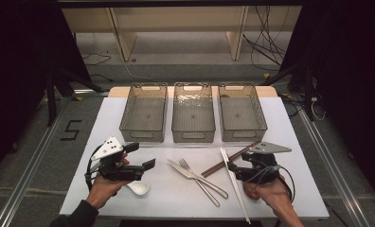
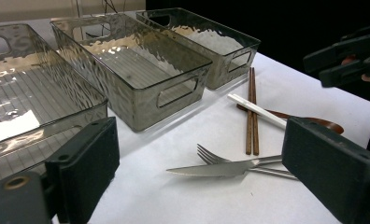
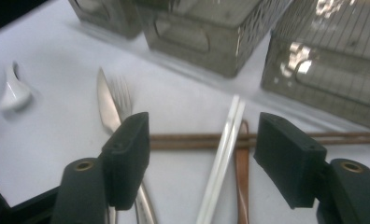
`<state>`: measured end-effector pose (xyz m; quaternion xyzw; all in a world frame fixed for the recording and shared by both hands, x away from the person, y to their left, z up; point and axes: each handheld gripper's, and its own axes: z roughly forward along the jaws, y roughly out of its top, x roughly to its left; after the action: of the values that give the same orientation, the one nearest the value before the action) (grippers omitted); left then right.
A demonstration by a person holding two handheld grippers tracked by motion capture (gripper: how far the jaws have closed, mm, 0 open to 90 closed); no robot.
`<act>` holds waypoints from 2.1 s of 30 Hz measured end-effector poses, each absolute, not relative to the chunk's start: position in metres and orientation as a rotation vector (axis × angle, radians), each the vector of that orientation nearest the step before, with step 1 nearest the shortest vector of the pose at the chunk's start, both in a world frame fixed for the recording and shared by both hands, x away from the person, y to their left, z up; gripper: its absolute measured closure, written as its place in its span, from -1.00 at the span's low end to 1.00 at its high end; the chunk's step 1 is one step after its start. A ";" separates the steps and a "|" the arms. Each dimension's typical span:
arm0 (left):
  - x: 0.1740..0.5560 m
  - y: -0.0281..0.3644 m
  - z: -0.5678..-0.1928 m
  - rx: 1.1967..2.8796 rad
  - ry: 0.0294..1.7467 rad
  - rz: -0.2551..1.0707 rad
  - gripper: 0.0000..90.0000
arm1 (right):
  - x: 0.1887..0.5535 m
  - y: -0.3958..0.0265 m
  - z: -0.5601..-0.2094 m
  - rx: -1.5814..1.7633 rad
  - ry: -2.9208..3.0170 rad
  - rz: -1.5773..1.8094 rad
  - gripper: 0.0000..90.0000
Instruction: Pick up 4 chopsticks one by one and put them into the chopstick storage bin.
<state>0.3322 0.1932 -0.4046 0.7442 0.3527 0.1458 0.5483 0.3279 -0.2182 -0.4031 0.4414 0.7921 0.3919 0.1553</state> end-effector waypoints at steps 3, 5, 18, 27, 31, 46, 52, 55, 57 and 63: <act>0.332 0.194 -0.405 1.762 0.835 0.347 -0.76 | 0.334 -0.213 -0.410 1.274 2.345 1.008 -0.04; 0.331 0.194 -0.405 1.762 0.838 0.348 -0.76 | 0.338 -0.212 -0.414 1.287 2.375 0.952 0.00; 0.330 0.194 -0.405 1.766 0.839 0.352 -0.76 | 0.352 -0.209 -0.433 1.316 2.505 0.690 0.46; 0.329 0.194 -0.405 1.766 0.836 0.349 -0.76 | 0.356 -0.206 -0.446 1.339 2.579 0.585 0.55; 0.329 0.194 -0.404 1.770 0.830 0.351 -0.76 | 0.357 -0.205 -0.448 1.346 2.594 0.576 0.58; 0.329 0.194 -0.404 1.766 0.833 0.352 -0.76 | 0.358 -0.203 -0.456 1.366 2.640 0.526 0.62; 0.329 0.194 -0.404 1.770 0.832 0.354 -0.76 | 0.358 -0.203 -0.458 1.375 2.652 0.518 0.66; 0.329 0.194 -0.404 1.765 0.833 0.354 -0.76 | 0.358 -0.202 -0.459 1.375 2.656 0.515 0.67; 0.329 0.194 -0.404 1.771 0.831 0.357 -0.76 | 0.358 -0.202 -0.459 1.380 2.654 0.515 0.68; 0.329 0.194 -0.404 1.770 0.830 0.360 -0.76 | 0.358 -0.204 -0.459 1.427 2.636 0.516 0.75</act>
<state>0.3286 0.1940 -0.4038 0.7462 0.3499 0.1517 0.5456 0.3583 -0.2043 -0.4586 0.4686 0.8656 0.1693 0.0499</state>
